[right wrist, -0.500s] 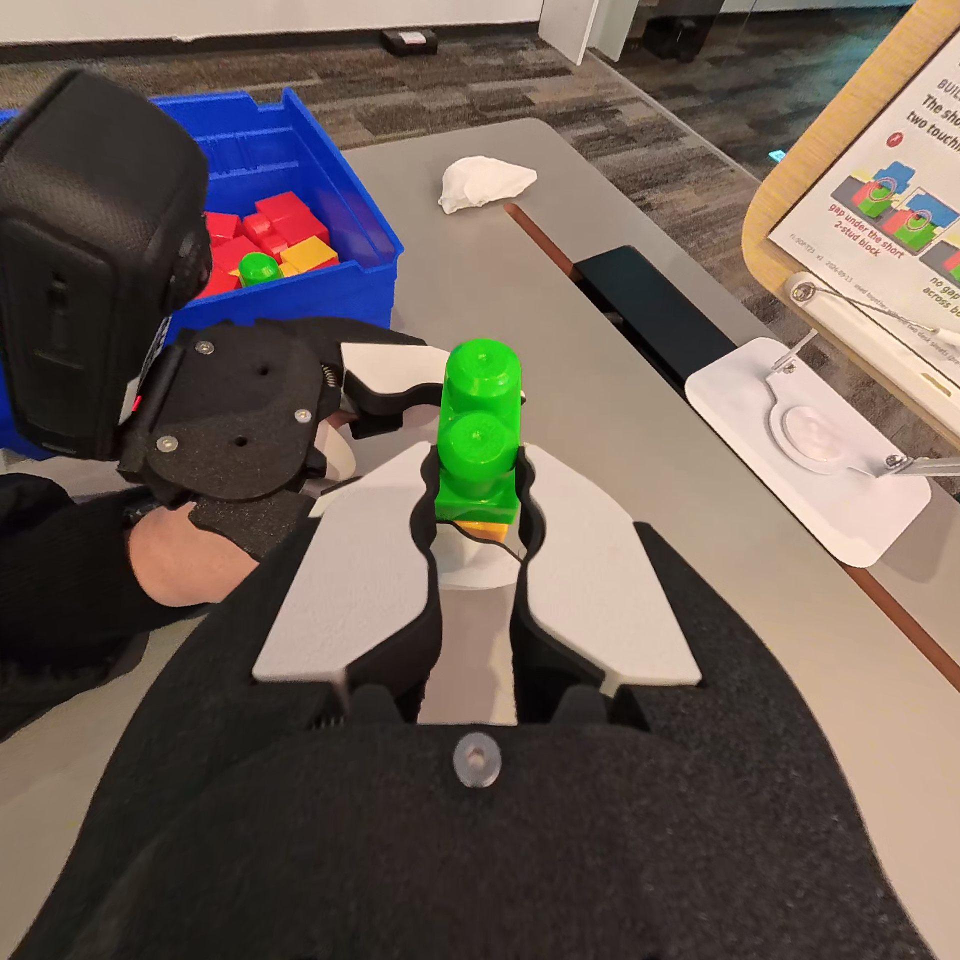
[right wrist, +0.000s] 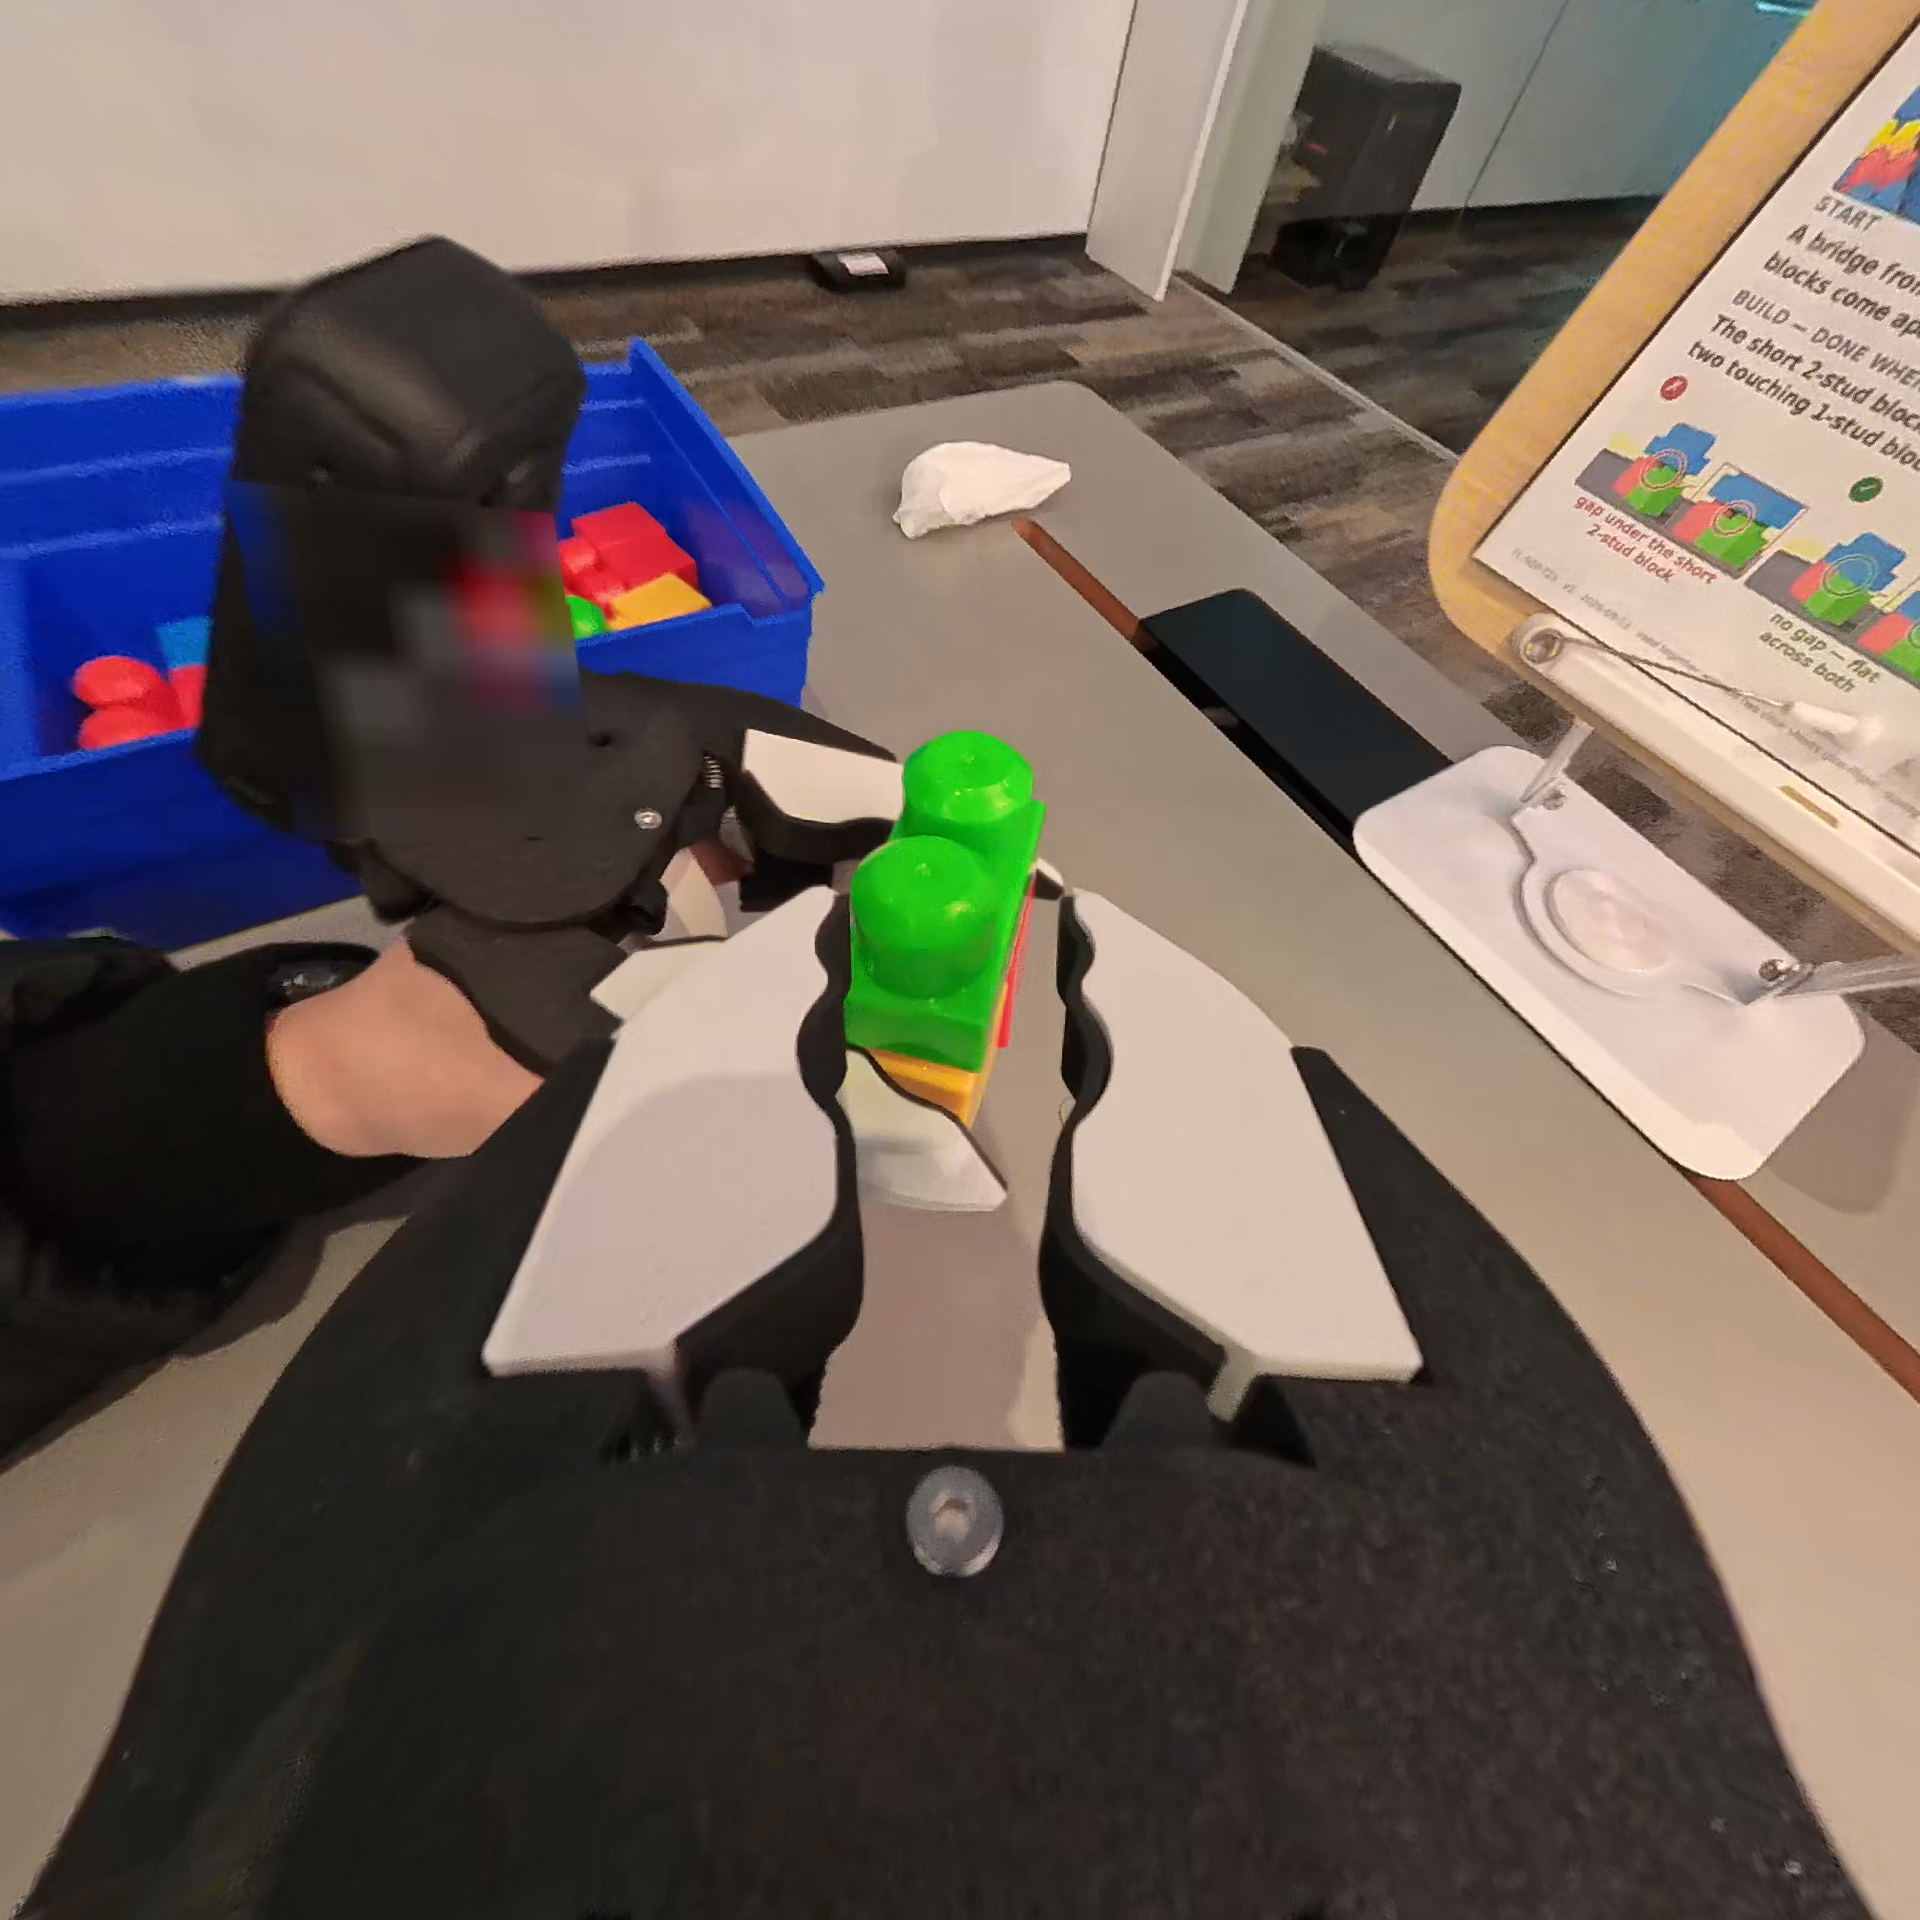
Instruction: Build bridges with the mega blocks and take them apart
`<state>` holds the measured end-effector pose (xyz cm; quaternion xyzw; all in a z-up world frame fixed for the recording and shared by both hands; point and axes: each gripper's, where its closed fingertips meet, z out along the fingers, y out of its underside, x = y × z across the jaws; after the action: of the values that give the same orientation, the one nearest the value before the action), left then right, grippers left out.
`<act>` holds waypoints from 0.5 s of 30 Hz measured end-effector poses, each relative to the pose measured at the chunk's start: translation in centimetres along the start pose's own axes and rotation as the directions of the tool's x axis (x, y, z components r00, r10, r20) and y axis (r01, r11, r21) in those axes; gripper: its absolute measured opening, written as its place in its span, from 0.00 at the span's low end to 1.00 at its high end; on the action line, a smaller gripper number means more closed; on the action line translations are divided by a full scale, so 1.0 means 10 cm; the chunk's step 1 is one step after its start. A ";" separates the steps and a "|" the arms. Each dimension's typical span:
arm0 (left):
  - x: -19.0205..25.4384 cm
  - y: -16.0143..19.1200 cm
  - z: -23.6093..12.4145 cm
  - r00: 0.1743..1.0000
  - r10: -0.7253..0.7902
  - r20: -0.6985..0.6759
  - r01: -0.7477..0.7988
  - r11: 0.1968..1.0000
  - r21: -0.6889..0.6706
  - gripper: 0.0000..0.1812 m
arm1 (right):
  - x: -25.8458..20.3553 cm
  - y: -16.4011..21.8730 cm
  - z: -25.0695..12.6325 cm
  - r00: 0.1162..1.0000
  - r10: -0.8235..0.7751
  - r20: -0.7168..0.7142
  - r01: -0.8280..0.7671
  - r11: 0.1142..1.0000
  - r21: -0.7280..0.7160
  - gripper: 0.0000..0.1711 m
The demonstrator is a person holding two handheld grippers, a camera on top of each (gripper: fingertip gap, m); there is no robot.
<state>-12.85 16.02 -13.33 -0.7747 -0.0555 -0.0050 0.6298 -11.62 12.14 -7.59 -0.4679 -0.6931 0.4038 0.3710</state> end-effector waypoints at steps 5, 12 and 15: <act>0.16 -0.04 -0.05 0.978 -0.090 -0.187 0.087 0.996 -0.026 0.49 | 0.00 0.09 -0.24 0.996 0.016 0.085 -0.024 0.995 0.098 0.21; 0.43 -0.25 -0.28 0.879 -0.159 -0.449 0.174 0.985 -0.008 0.49 | -0.06 0.38 -0.53 0.960 0.012 0.279 -0.084 0.966 0.246 0.22; 0.61 -0.27 -0.34 0.835 -0.125 -0.535 0.119 0.992 -0.045 0.49 | -0.04 0.53 -0.59 0.963 -0.078 0.259 -0.003 0.955 0.297 0.24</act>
<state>-6.84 13.70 -9.52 -0.7405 0.0737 -0.2619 0.6146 -4.41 14.29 -10.09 -0.3353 -0.6777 0.5548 0.3472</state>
